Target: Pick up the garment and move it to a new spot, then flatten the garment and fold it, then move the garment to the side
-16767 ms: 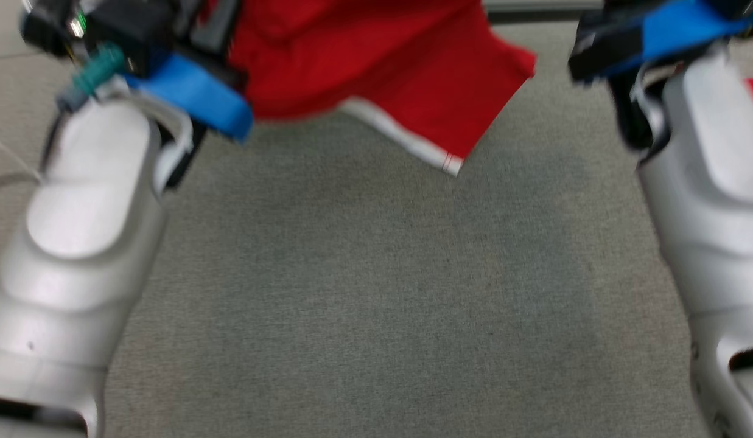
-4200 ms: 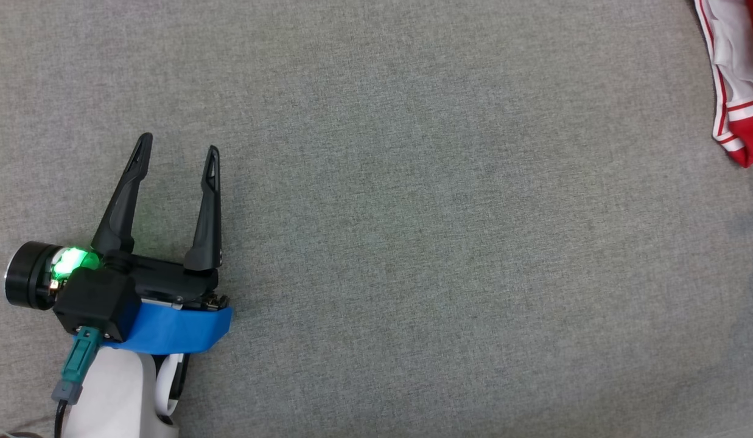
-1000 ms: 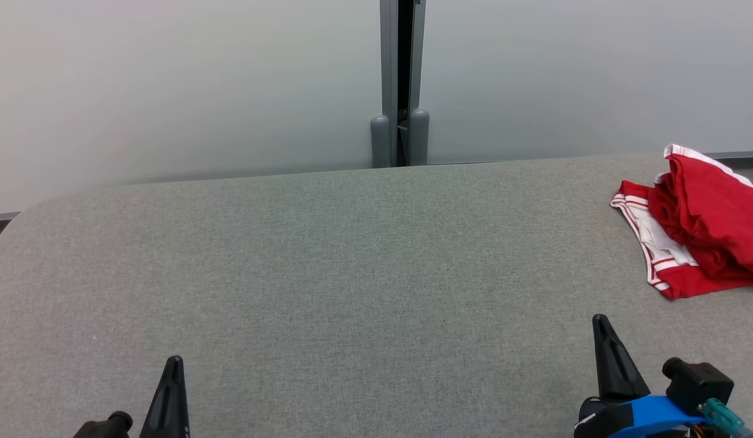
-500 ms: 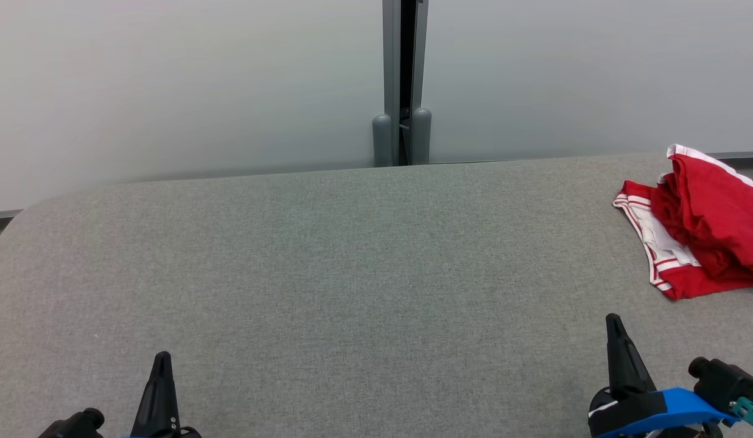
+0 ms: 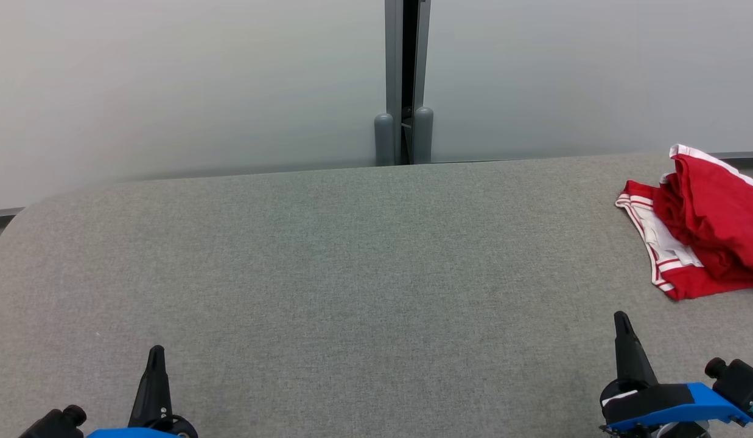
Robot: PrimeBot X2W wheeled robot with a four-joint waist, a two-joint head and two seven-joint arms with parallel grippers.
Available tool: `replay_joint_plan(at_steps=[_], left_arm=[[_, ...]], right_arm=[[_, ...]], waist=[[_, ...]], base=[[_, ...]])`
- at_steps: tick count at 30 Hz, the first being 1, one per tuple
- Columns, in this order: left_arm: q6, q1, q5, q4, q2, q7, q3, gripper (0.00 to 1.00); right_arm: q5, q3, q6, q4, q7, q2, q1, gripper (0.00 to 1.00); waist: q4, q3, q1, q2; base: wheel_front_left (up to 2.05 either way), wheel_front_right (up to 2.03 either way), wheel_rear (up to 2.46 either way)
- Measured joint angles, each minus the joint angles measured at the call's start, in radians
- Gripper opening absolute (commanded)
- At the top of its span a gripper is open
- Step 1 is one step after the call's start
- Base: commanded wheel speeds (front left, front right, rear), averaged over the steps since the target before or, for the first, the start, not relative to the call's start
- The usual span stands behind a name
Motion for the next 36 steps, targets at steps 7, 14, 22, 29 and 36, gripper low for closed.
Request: replay_joint_plan(at_steps=[7,14,22,29,36], left_arm=[[-0.005,-0.013,-0.094,0.001,0.001,0.024,0.009,0.0],[-0.012,-0.02,-0.183,0.002,0.001,0.044,0.016,0.0],[-0.016,-0.033,-0.275,0.005,0.002,0.07,0.023,0.0],[-0.023,-0.04,-0.352,0.006,0.003,0.088,0.029,0.0],[-0.024,-0.051,-0.425,0.007,0.005,0.105,0.035,0.0]], right_arm=[[0.098,-0.008,0.0,-0.003,0.022,0.001,-0.004,0.0],[0.184,-0.015,0.0,-0.007,0.047,0.002,-0.009,0.0],[0.281,-0.023,0.0,-0.012,0.07,0.002,-0.014,0.0],[0.356,-0.03,0.0,-0.015,0.091,0.003,-0.019,0.0],[0.427,-0.036,0.0,-0.018,0.109,0.004,-0.025,0.0]], waist=[[0.002,0.001,0.0,0.0],[0.004,0.002,0.0,0.0],[0.006,0.003,0.0,0.0],[0.008,0.004,0.0,0.0],[0.01,0.006,-0.0001,0.0]], base=[[0.0,0.0,0.0],[0.0,0.0,0.0],[0.0,0.0,0.0],[0.0,0.0,0.0],[0.0,0.0,0.0]])
